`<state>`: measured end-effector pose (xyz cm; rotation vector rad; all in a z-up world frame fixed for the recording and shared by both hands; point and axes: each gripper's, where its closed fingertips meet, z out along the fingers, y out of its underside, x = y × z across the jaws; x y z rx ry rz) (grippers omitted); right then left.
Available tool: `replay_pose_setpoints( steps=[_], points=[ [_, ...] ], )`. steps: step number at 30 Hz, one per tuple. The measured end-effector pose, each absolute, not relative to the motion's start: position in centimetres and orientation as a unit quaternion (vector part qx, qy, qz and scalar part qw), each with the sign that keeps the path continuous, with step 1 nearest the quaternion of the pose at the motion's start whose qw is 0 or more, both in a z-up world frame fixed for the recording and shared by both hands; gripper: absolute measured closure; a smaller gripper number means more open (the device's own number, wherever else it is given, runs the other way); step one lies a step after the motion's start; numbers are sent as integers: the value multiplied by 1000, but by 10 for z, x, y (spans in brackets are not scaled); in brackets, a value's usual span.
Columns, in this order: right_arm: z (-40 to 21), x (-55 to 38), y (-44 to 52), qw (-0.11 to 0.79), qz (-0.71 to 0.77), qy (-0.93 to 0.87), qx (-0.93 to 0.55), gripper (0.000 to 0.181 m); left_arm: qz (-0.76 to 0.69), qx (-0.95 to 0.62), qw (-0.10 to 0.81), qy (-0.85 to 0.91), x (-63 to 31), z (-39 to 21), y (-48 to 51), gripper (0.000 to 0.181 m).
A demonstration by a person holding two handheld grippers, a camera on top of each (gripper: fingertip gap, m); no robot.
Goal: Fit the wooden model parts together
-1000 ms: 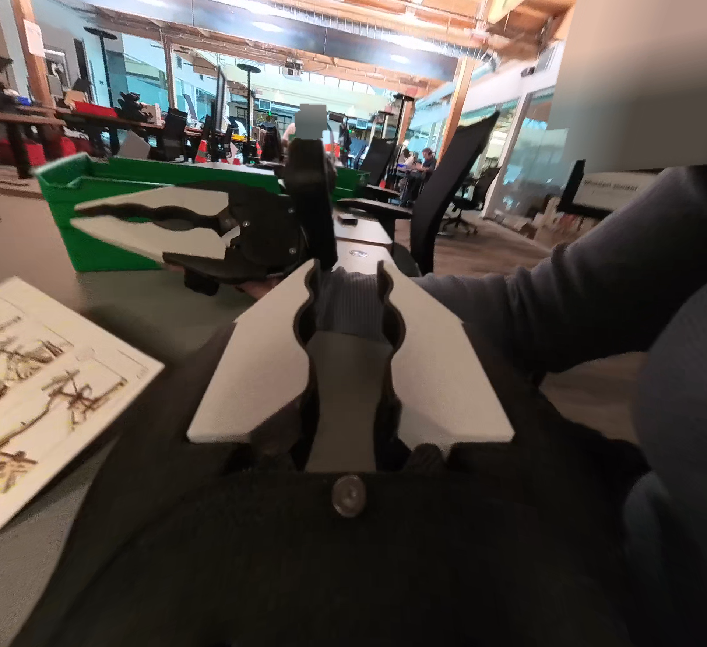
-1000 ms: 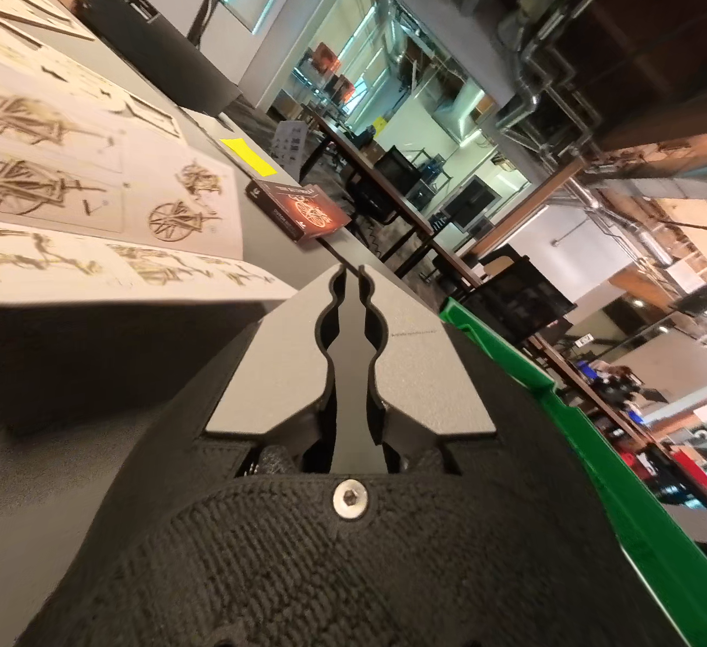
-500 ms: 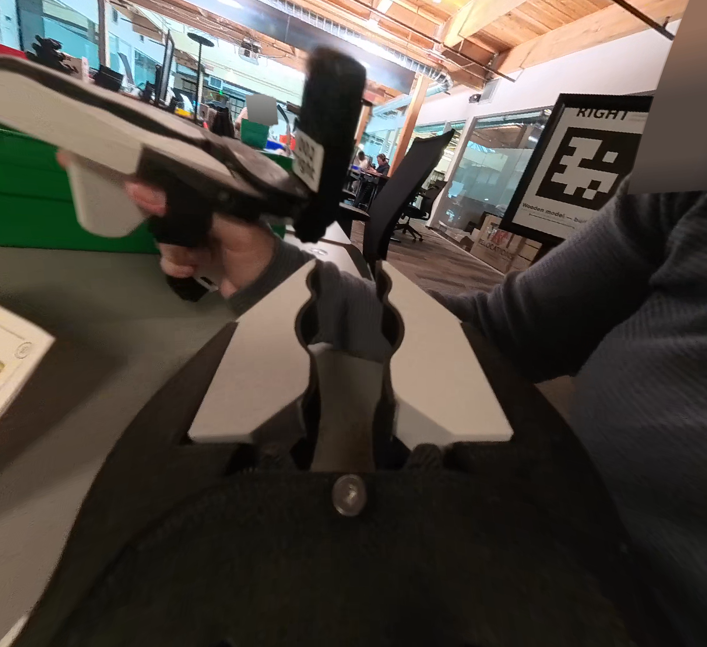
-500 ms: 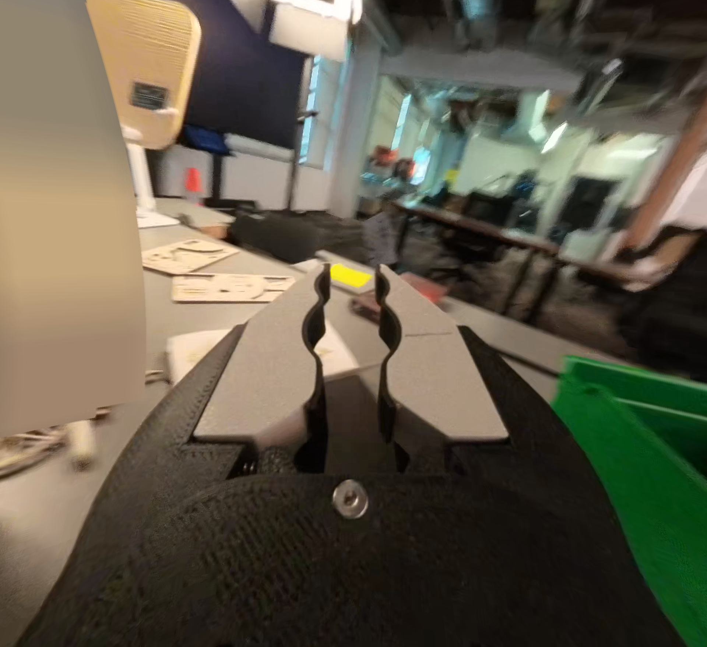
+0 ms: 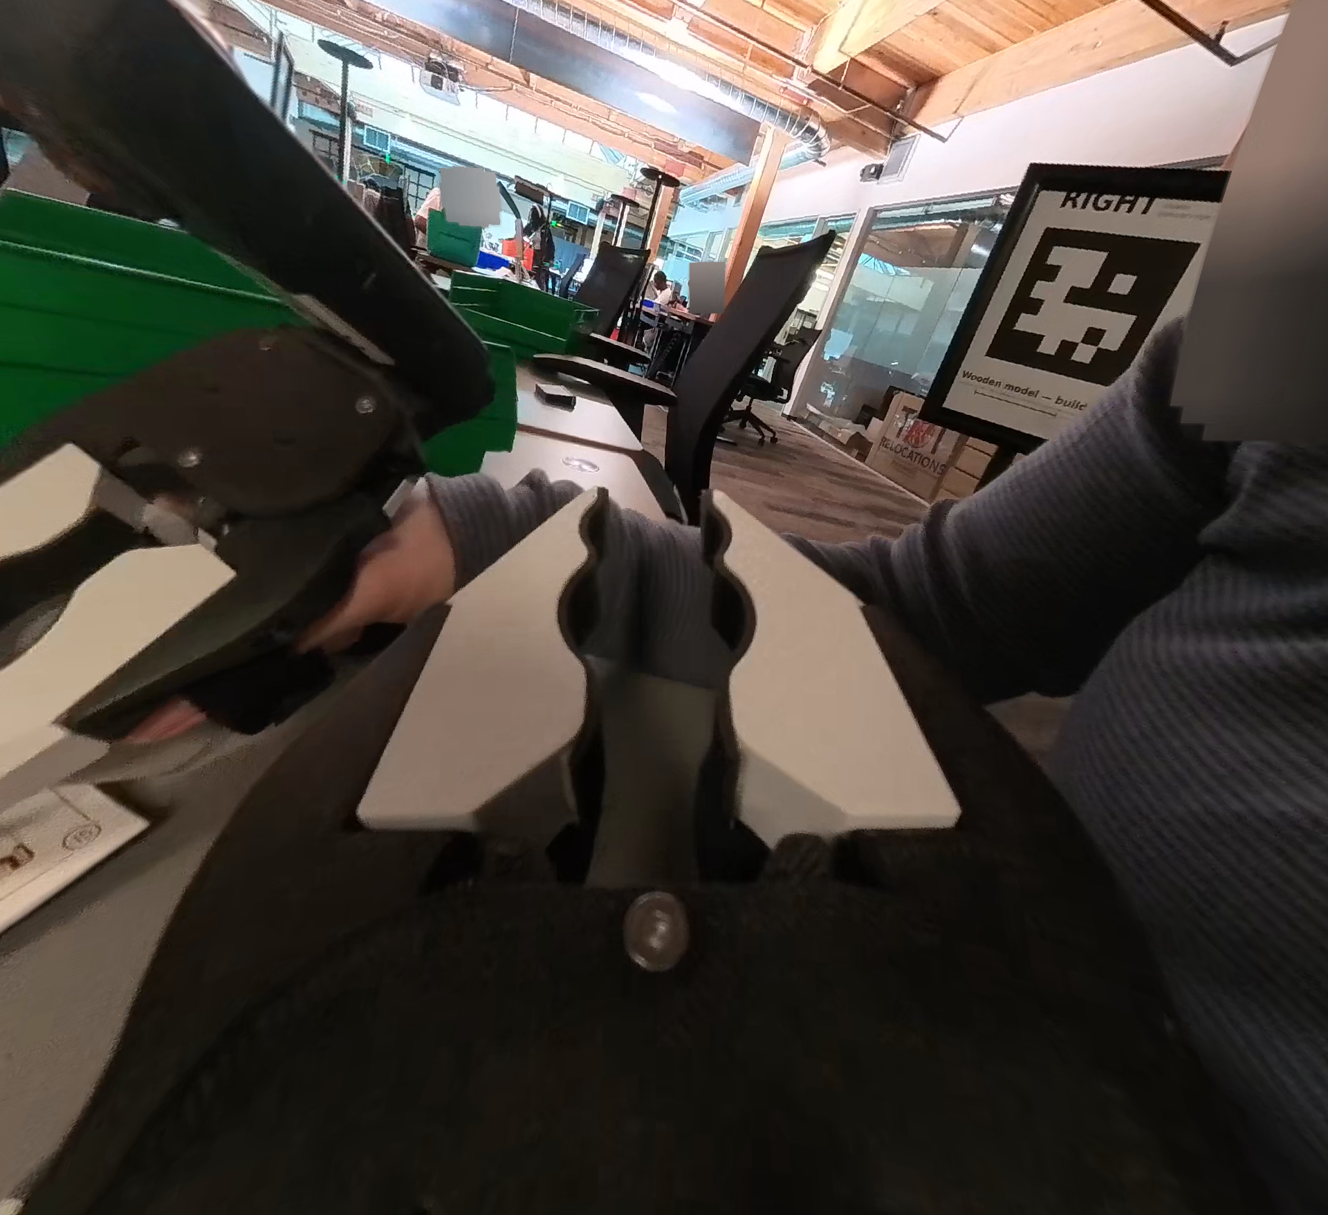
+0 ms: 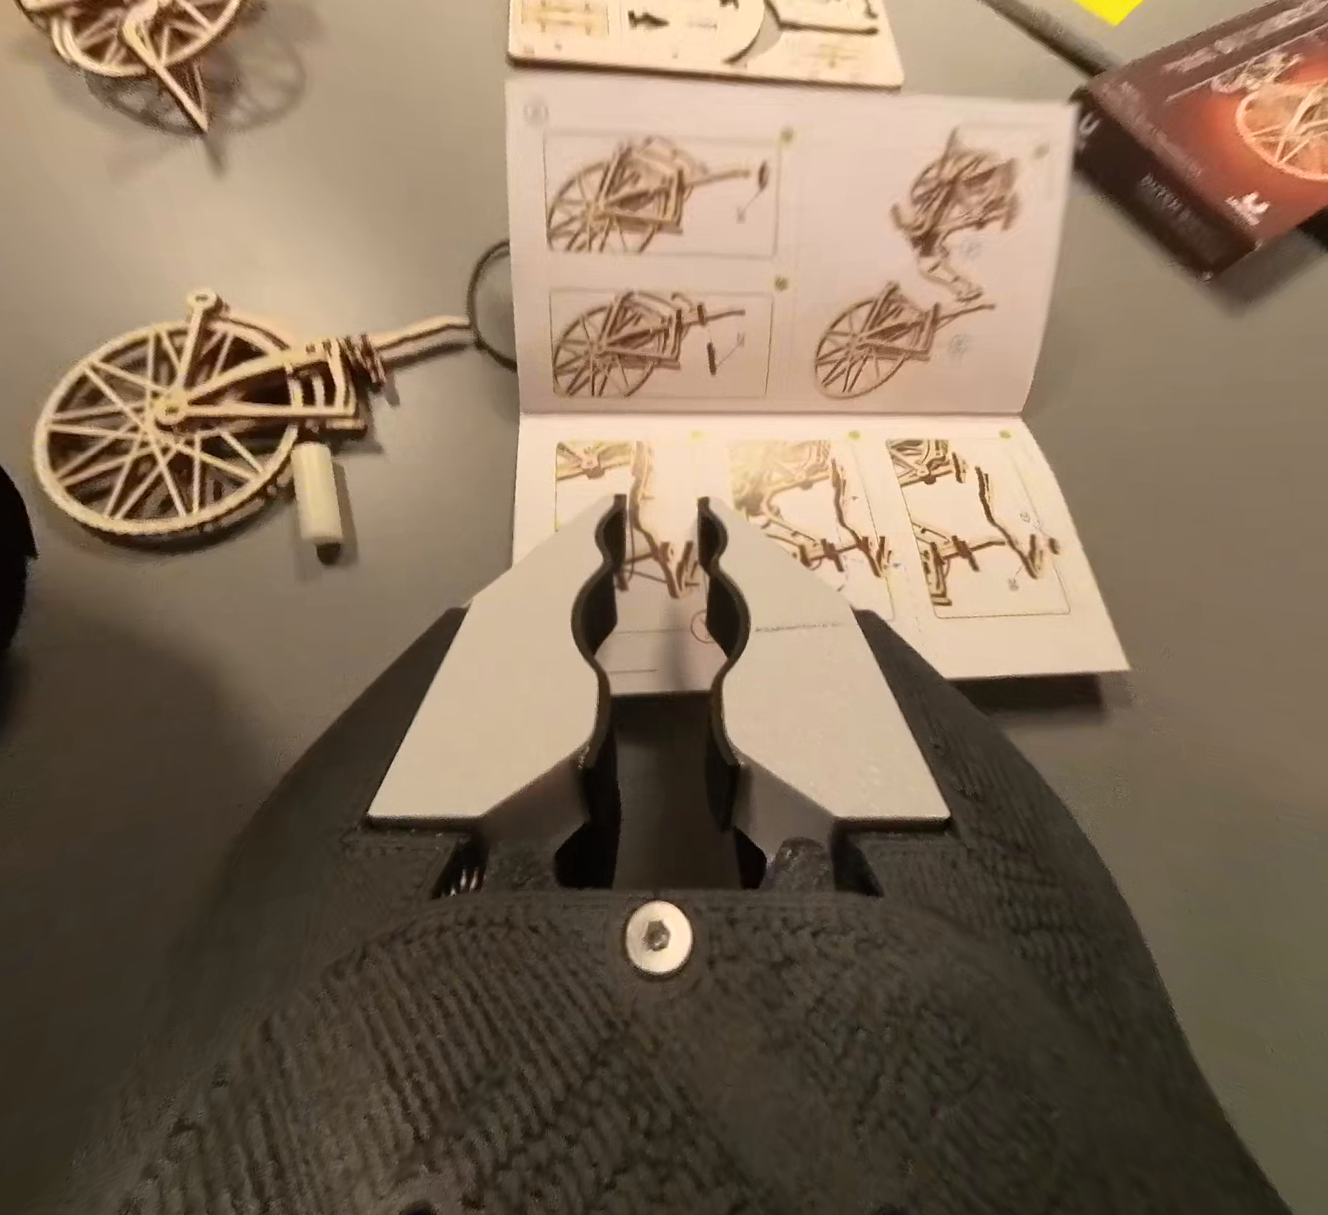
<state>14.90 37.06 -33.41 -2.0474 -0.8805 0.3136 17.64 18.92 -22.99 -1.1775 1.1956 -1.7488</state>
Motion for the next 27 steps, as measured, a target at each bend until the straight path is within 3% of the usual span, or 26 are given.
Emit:
replay_pose_setpoints(
  steps=[8,27],
  points=[
    [-342,160,354,390,169,-377,-823,167,-683,-460,340,454,175,-230,191,157],
    [-342,173,346,386,177,-386,-819,168,-680,-459,337,462,175,-232,188,161]
  ],
)
